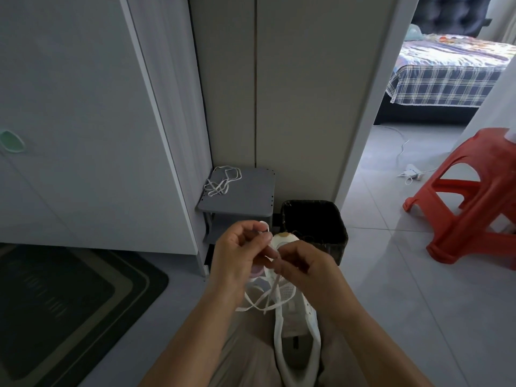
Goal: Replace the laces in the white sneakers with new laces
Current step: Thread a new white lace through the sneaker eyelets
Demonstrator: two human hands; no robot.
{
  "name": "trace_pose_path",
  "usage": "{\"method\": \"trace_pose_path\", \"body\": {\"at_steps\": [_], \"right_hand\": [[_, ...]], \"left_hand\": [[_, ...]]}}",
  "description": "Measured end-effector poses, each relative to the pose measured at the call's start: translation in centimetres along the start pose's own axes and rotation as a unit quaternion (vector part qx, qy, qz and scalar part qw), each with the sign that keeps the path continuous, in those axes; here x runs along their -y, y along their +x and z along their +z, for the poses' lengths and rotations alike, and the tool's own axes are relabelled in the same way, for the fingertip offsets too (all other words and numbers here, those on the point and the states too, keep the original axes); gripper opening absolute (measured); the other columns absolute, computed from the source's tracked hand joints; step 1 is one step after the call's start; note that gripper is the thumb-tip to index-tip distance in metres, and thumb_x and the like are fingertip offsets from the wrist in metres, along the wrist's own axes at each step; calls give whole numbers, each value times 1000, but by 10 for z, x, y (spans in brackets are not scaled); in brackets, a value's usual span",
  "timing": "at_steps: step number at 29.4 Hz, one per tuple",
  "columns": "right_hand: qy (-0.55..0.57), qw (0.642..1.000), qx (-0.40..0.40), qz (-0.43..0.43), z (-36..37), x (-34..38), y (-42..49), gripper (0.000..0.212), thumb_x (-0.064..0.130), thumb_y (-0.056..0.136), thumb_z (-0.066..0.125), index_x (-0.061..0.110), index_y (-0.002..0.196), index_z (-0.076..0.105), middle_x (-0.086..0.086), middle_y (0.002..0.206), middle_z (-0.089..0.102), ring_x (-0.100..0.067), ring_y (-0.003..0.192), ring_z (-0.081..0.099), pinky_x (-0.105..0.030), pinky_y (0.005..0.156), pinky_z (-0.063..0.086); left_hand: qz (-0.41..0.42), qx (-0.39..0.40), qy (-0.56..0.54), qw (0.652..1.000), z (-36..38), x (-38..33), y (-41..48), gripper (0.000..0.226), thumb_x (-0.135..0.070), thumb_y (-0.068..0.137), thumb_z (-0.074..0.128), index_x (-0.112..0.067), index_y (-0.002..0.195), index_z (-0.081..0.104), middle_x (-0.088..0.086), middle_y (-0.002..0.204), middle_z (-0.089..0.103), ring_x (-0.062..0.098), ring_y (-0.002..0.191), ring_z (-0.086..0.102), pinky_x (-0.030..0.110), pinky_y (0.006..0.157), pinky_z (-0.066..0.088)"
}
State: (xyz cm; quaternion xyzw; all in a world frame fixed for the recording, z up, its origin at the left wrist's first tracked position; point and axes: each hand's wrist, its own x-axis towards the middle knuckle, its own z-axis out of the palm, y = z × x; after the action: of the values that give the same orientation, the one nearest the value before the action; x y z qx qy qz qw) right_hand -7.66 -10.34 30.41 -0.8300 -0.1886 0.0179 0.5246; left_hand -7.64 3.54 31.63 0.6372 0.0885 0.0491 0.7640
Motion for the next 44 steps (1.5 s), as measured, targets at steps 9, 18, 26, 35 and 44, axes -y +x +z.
{"method": "trace_pose_path", "body": {"at_steps": [9, 18, 26, 35, 44], "right_hand": [[-19, 993, 50, 104, -23, -15, -7, 20, 20, 91, 54, 32, 76, 62, 10, 68, 61, -7, 64, 54, -13, 61, 44], [-74, 987, 93, 105, -28, -13, 2, 28, 30, 92, 50, 26, 66, 59, 9, 60, 56, 1, 52, 49, -13, 57, 41], [-67, 991, 84, 83, -29, -21, 8, 26, 30, 89, 55, 24, 63, 58, 12, 53, 53, 4, 49, 49, -8, 50, 38], [-142, 973, -2, 181, -16, -49, -14, 19, 40, 88, 54, 24, 78, 50, 9, 73, 54, -5, 65, 51, -14, 58, 43], [-249, 950, -60, 178, 1, -67, -31, 13, 32, 86, 58, 23, 90, 65, 7, 89, 61, -10, 78, 53, -19, 71, 41]], "left_hand": [[85, -93, 191, 974, -36, 0, 14, 8, -7, 82, 66, -10, 86, 61, 6, 66, 66, 8, 49, 61, 18, 49, 52], [218, 169, 419, 865, 6, 20, -17, 24, -18, 91, 57, -24, 114, 59, -15, 103, 60, -7, 93, 51, 16, 86, 42], [39, 203, 230, 951, 6, 23, -11, 13, -13, 85, 64, -27, 85, 65, -11, 80, 69, -3, 75, 63, 11, 66, 47], [-23, 73, 199, 977, 3, 46, -13, 14, -9, 80, 69, -20, 73, 66, -10, 72, 66, -5, 69, 61, 9, 63, 46], [73, 45, 416, 905, 19, 89, -17, 20, -26, 82, 69, -37, 69, 58, -22, 85, 39, -4, 82, 46, 5, 75, 38]]}}
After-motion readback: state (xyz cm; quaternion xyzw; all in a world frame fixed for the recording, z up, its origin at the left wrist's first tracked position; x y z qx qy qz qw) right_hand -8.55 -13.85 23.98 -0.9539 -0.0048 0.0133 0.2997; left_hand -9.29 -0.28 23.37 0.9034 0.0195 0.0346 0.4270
